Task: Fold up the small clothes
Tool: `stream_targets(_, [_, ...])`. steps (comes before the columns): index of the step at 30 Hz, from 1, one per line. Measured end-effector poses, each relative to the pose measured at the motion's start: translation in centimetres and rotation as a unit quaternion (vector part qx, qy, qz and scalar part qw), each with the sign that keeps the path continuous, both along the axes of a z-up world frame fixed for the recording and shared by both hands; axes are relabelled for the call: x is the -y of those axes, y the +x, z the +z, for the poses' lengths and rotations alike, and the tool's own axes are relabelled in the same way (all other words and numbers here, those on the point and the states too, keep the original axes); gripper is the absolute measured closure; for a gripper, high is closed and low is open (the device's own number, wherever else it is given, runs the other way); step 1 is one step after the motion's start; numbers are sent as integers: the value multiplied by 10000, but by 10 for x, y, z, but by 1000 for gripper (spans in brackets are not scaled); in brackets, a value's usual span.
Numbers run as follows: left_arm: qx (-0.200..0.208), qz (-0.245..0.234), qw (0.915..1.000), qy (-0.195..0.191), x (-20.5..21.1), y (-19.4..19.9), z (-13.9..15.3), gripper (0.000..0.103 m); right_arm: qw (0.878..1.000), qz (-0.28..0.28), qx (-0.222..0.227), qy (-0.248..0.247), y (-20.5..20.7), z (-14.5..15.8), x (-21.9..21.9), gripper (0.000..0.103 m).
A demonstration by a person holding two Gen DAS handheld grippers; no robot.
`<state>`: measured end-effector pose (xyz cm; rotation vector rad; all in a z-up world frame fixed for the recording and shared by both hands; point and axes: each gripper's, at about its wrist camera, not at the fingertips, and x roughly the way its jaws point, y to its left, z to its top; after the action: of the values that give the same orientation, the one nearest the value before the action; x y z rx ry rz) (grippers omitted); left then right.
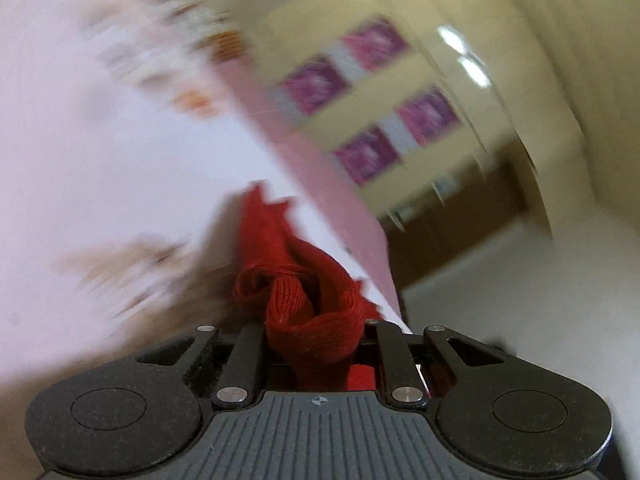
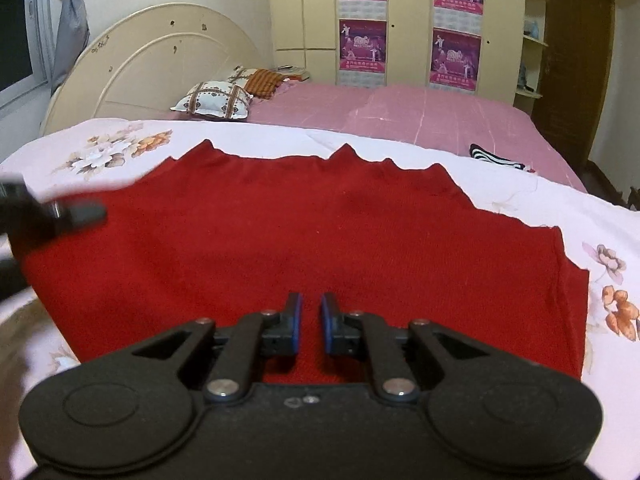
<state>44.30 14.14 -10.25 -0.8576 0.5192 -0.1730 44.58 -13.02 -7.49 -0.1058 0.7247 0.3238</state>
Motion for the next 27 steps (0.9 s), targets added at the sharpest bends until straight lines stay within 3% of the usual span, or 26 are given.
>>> stream_targets(3, [354,-811,9940,647,39,15,45,87,9961,-297,-337,753,8,3,20,92])
stream_targets(5, [443,-1418,9835,1031,72,22,64,87,9813,-662,-664,1681,12,4,50,89])
stream_targets(7, [453,-2053,9669,1447,110,26,75,87,9457,-1115,-1032,2875,12,-2,93,80])
stream_targets(9, [425,-2658,9510,1522,146,26,72,87,8908,-1603,-1256,4062,7,-13,143,60])
stream_targets(11, [224,-3254,9335,1490,179,25,58,87,8392,-1878,-1278,4942,-3,-23,187,50])
stream_targets(12, [115,-3494,9243,1529,194,23,48,87,8281,-1940,-1258,5107,-7,-23,202,43])
stream_targets(14, [-200,-3801,9107,1606,211,14,33,87,8242,-1913,-1118,5211,-16,-18,223,41])
stream_targets(15, [-6,-3827,9107,1555,209,-1,37,87,8245,-1887,-1113,5217,-18,-16,228,41])
stream_targets(17, [381,-3590,9201,1519,183,-18,52,87,8363,-1662,-1028,5122,-23,-8,232,41])
stream_targets(20, [405,-2518,9611,1060,117,-18,66,86,8590,-1237,-997,4867,-19,4,219,41])
stream_targets(22, [298,-1567,9799,1200,77,-12,70,86,8732,-978,-1077,4652,-8,7,203,41])
stream_targets(23, [164,-1275,9837,1258,59,-4,68,77,8781,-850,-1157,4565,-3,8,196,41])
stream_targets(24, [-18,-1096,9856,1287,45,5,63,53,8811,-748,-1248,4501,4,8,187,41])
stream_targets(25, [-236,-934,9869,1290,33,12,58,41,8820,-608,-1358,4472,10,7,177,41])
stream_targets(26, [-375,-780,9883,1253,22,16,53,34,8837,-517,-1475,4412,16,6,170,41])
stream_targets(27, [-407,-788,9892,1171,16,17,48,34,8865,-465,-1637,4304,22,4,162,41])
